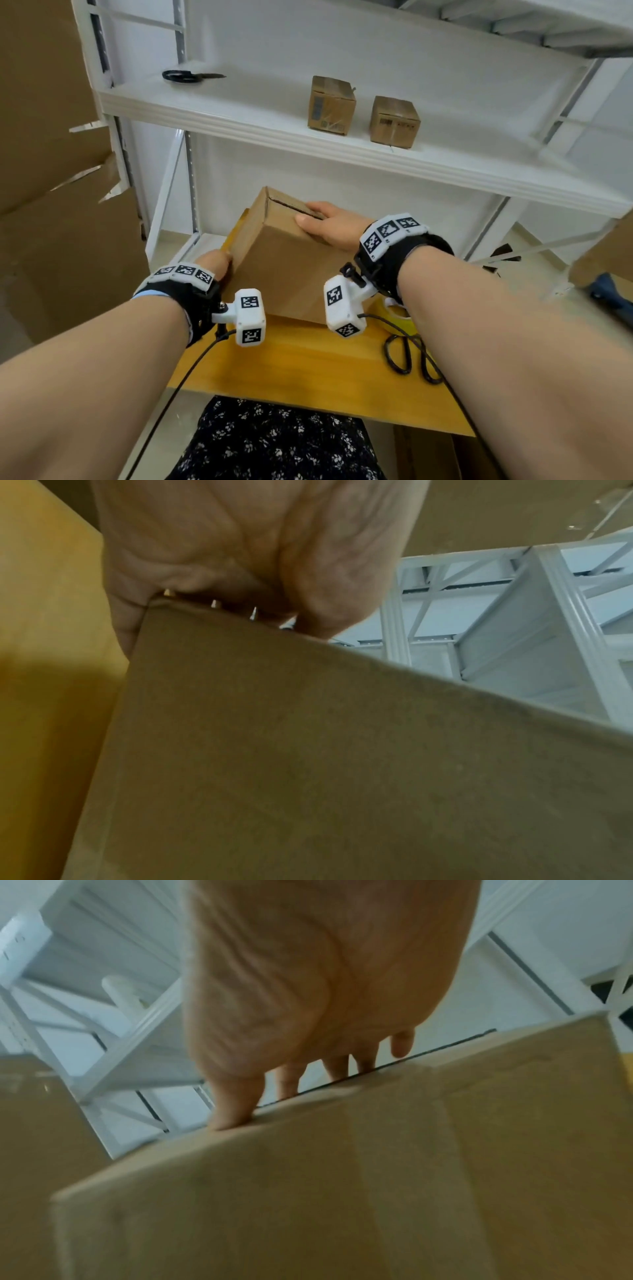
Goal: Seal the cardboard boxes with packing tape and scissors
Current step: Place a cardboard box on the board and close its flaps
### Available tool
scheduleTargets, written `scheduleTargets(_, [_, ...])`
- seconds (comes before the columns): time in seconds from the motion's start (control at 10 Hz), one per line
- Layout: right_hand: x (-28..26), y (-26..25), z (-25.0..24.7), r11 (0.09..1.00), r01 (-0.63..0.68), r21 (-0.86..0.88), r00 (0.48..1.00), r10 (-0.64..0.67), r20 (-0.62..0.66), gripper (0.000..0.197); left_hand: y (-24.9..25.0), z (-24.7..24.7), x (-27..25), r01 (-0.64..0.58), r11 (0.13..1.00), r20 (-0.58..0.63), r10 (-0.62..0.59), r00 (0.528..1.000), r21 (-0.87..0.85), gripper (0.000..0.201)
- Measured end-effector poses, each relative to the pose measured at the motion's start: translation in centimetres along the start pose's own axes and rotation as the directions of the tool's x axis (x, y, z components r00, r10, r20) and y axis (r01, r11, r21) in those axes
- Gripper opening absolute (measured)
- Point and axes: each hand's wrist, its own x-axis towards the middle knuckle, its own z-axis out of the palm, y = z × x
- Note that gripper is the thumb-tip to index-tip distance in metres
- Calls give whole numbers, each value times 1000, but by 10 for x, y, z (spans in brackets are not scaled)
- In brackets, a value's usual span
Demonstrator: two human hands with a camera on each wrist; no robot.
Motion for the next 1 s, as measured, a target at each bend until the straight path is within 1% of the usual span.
scheduleTargets(0.1, [10,9,18,992,-55,-111,998,57,15,93,-16,0,27,153,910,67,-138,988,-385,95])
scheduleTargets(0.2, [16,8,31,975,-63,-213,998,65,4,74,-22,1,19,149,902,103,-117,988,-405,97])
scheduleTargets(0.3, [18,3,53,933,-47,-357,997,65,38,64,-20,-3,14,119,885,158,-52,986,-451,69])
scheduleTargets(0.4, [26,5,64,916,-57,-398,997,70,19,59,-16,-17,19,118,868,163,-43,986,-483,77])
scheduleTargets(0.5, [24,4,58,908,-46,-415,997,67,37,58,-8,-27,1,154,838,331,34,943,-524,70])
scheduleTargets(0.6, [21,0,58,904,-52,-425,996,76,39,61,-3,-23,-19,14,904,321,138,937,-428,40])
scheduleTargets(0.7, [13,-11,53,903,-61,-425,996,86,39,61,5,-12,-31,-77,950,323,177,930,-301,26])
scheduleTargets(0.8, [8,-16,45,886,-48,-461,996,79,47,57,13,-4,-20,-173,969,210,209,955,-178,41])
scheduleTargets(0.9, [11,-10,48,891,-37,-453,996,70,57,58,15,-1,8,-225,971,67,220,973,81,107])
scheduleTargets(1.0, [19,-2,56,897,-49,-439,997,70,32,59,30,11,-11,-277,786,-21,346,938,553,87])
